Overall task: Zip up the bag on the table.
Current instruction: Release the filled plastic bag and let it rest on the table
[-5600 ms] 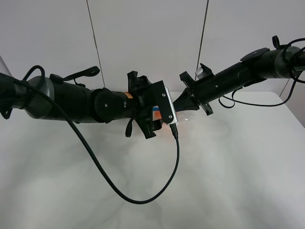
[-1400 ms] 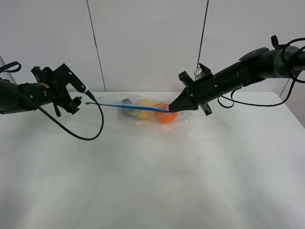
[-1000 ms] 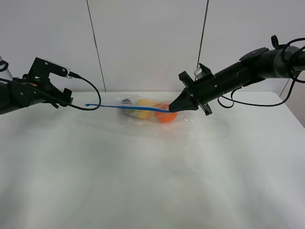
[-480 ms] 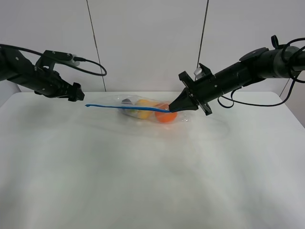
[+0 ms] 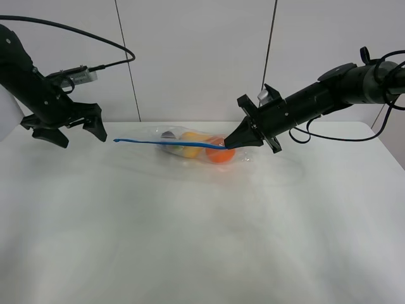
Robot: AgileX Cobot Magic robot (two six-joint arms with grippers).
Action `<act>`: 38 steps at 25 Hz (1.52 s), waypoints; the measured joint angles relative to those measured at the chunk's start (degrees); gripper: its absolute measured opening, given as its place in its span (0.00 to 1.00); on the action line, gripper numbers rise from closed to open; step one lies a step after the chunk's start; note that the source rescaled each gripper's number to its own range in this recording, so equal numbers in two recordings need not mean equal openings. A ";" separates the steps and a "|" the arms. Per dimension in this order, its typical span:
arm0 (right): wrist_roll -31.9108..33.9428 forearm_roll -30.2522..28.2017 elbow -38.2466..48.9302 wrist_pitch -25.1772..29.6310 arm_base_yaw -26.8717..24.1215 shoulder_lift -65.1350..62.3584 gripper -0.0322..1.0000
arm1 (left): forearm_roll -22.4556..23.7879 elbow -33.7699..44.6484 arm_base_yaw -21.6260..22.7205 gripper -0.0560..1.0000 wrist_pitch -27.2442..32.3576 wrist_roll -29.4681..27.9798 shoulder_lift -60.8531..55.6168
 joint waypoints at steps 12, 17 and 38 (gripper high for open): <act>0.00 0.00 0.00 0.00 0.00 0.00 0.03 | 12.60 -0.06 0.06 1.00 14.69 -2.86 -0.10; 0.00 0.00 0.00 0.00 0.00 0.00 0.03 | 13.98 -0.01 0.08 1.00 14.69 -3.03 -0.17; 0.00 0.00 0.00 0.00 0.00 0.00 0.03 | 16.04 37.50 0.08 1.00 14.73 -6.13 -46.19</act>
